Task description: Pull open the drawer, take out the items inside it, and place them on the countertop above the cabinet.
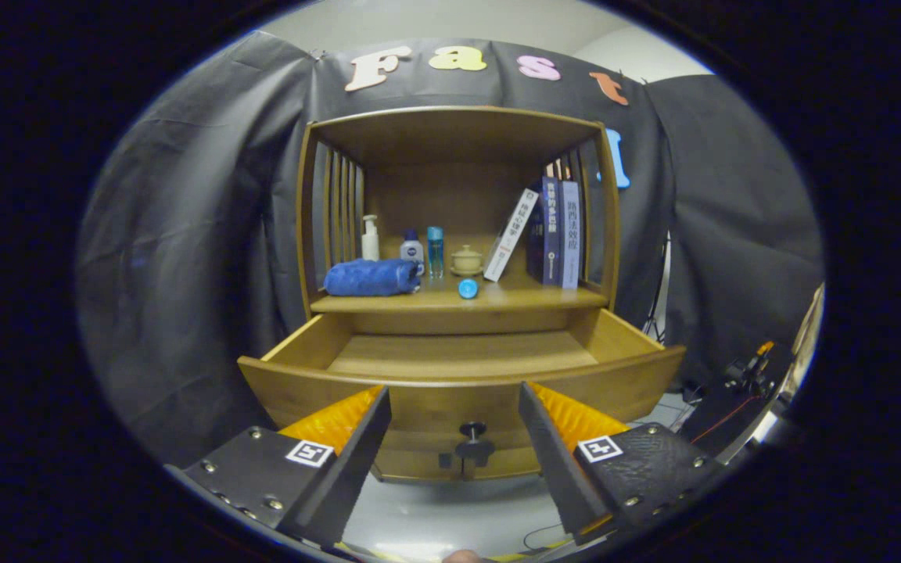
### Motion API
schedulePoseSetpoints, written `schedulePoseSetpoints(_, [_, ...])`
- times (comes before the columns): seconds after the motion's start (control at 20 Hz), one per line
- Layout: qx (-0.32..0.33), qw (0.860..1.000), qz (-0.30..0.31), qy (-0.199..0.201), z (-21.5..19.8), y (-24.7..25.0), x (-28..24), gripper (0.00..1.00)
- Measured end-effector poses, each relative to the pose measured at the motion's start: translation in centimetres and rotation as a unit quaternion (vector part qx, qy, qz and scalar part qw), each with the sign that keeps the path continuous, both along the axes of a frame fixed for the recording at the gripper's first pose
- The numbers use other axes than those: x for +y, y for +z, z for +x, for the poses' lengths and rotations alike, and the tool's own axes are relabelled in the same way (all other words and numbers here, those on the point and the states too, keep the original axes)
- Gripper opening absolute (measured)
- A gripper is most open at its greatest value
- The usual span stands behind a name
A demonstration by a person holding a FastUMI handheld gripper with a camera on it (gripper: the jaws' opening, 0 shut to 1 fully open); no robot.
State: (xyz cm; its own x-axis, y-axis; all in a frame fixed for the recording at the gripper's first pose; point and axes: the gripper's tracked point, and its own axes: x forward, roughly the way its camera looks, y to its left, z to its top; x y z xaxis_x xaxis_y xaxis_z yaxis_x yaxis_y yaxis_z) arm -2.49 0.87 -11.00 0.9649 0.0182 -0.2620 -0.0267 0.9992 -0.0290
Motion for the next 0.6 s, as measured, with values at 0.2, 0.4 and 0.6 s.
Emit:
schedulePoseSetpoints(0.2, [0.02,1.0,0.006,-0.004,-0.1,-3.5,0.4,0.98])
schedulePoseSetpoints(0.4, [0.037,0.999,-0.007,-0.008,0.6,-6.3,0.7,0.98])
schedulePoseSetpoints(0.6, [0.037,0.999,-0.007,-0.02,2.2,-7.1,0.3,0.98])
